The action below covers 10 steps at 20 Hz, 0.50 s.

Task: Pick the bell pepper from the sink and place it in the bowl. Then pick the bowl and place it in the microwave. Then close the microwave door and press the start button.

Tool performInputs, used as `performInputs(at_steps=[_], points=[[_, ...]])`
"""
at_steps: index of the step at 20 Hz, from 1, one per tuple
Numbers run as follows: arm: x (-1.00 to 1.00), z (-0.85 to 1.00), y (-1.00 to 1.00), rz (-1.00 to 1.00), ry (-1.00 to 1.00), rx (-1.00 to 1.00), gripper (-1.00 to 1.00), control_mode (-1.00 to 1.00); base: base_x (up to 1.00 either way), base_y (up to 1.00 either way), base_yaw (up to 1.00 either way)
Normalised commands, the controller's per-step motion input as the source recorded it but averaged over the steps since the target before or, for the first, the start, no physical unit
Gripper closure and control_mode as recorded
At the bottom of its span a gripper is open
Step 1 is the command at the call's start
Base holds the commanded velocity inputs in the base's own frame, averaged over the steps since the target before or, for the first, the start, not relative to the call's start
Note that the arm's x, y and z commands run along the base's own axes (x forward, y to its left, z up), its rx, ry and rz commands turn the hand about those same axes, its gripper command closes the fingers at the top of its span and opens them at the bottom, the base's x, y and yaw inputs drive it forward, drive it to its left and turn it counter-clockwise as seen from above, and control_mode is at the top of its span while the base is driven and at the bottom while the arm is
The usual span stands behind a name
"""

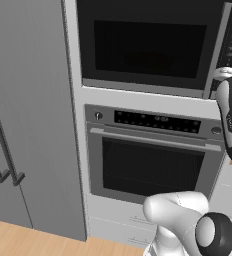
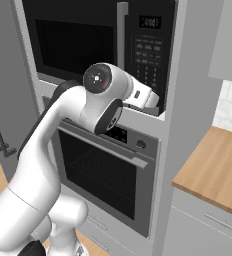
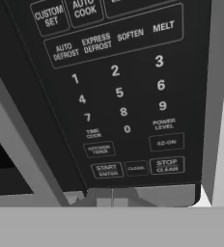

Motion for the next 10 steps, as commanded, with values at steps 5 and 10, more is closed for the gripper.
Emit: performInputs(at_steps=[5,10], points=[[0.24,-0.16,0.0,0.0,0.0,0.0,1.0,-1.0,0.0,0.0,0.0],[0.25,-0.14,0.0,0.0,0.0,0.0,1.0,-1.0,0.0,0.0,0.0]])
